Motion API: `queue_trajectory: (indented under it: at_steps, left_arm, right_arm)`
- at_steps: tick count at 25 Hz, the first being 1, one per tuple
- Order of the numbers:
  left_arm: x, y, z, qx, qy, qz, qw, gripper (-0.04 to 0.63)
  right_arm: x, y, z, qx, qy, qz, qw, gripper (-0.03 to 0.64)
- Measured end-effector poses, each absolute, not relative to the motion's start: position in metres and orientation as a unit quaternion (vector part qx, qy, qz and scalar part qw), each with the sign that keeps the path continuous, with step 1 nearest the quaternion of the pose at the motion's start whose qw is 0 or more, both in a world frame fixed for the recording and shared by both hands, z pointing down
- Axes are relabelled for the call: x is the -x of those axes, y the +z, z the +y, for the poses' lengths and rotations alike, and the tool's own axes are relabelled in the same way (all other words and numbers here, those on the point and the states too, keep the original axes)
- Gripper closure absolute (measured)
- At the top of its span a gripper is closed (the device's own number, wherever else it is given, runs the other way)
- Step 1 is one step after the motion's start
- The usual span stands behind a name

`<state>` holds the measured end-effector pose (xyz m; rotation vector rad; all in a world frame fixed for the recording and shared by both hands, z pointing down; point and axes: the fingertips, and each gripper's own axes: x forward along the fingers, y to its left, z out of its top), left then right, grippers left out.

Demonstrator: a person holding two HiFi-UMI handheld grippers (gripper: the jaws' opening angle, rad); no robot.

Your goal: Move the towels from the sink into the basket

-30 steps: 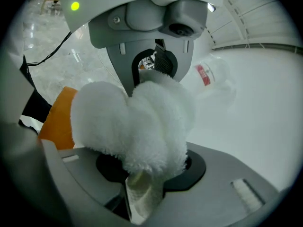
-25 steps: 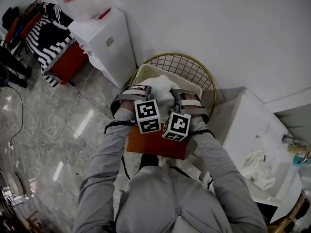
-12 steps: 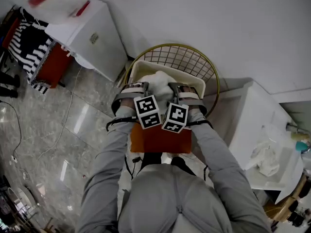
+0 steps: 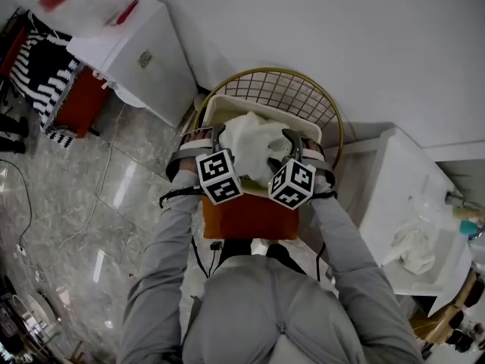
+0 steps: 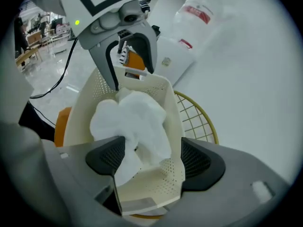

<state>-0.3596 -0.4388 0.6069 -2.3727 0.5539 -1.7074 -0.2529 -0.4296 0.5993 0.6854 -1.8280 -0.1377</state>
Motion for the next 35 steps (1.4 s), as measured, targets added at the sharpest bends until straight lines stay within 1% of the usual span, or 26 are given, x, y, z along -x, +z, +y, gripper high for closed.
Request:
queue_trajectory:
  at_steps: [6,10,13,17,21,28,35]
  left_arm:
    - [0.357,0.588,-0.438,0.799,-0.559,0.198,0.097,0.195]
    - [0.348,0.565,-0.434,0.818,-0.523,0.219,0.09,0.195]
    - [0.338,0.547,-0.436,0.833,-0.491,0.237,0.095,0.195]
    - [0.332,0.522,-0.441,0.837,-0.461,0.27,0.118,0.195]
    - [0.318,0.497,-0.439,0.856,-0.414,0.289,0.11,0.195]
    - [0.256,0.448,-0.414,0.903,-0.318,0.273,0.095,0.196]
    - [0.178,0.408,-0.361,0.929,-0.269,0.227,0.118,0.195]
  right_arm:
    - [0.245,0.565,-0.436,-0.341,-0.047,-0.784,0.517,0.268]
    - [0.244,0.543,-0.429,-0.371,-0.028,-0.794,0.482,0.268]
    - [0.239,0.523,-0.425,-0.412,-0.015,-0.796,0.443,0.268]
    - [0.223,0.496,-0.419,-0.468,0.013,-0.793,0.39,0.27]
    - [0.197,0.463,-0.407,-0.53,0.036,-0.78,0.331,0.27]
    - [0.124,0.395,-0.359,-0.65,0.027,-0.719,0.245,0.27]
    - [0.044,0.356,-0.274,-0.731,0.037,-0.658,0.178,0.27]
